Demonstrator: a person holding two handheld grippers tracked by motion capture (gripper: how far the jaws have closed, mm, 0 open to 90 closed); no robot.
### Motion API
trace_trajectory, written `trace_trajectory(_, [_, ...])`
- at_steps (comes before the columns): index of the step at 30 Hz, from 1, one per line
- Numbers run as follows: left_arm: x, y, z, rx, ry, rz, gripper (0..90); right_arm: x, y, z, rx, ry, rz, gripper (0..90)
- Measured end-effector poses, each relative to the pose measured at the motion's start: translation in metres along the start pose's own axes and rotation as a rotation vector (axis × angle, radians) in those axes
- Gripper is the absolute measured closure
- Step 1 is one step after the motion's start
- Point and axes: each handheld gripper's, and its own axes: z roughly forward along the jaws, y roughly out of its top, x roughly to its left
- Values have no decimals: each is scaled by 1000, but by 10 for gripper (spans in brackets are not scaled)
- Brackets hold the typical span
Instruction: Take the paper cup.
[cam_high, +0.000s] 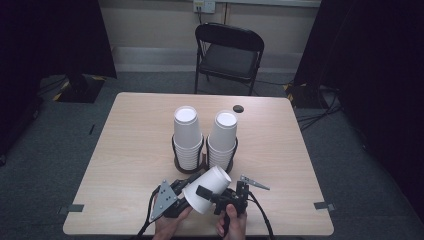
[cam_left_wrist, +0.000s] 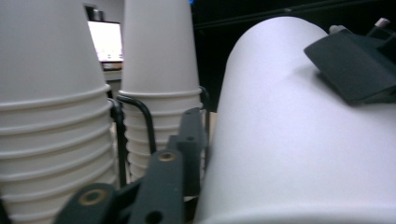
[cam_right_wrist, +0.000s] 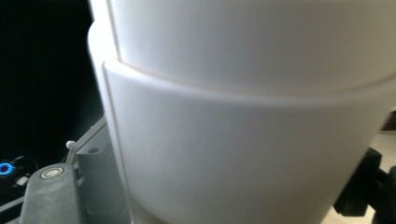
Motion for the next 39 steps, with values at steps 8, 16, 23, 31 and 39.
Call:
trace_trajectory(8, [-3,0,-4,18,1,25,855,5,3,-2,-19,-30,-48,121])
trace_trajectory(16, [-3,0,-6,41,-9,-11,863,5,6,-3,-36,-69,-88,93])
trace_trajectory(23, [0,-2,-10,39,-36,-34,864,8,9,-6,-55,-88,-120,90])
trace_trajectory(31, [9,-5,-13,87,-82,-91,863,4,18,-14,-96,-129,-145,98])
trace_trajectory(39, [17,-6,-15,137,-68,-105,862,4,22,-20,-127,-204,-259,123])
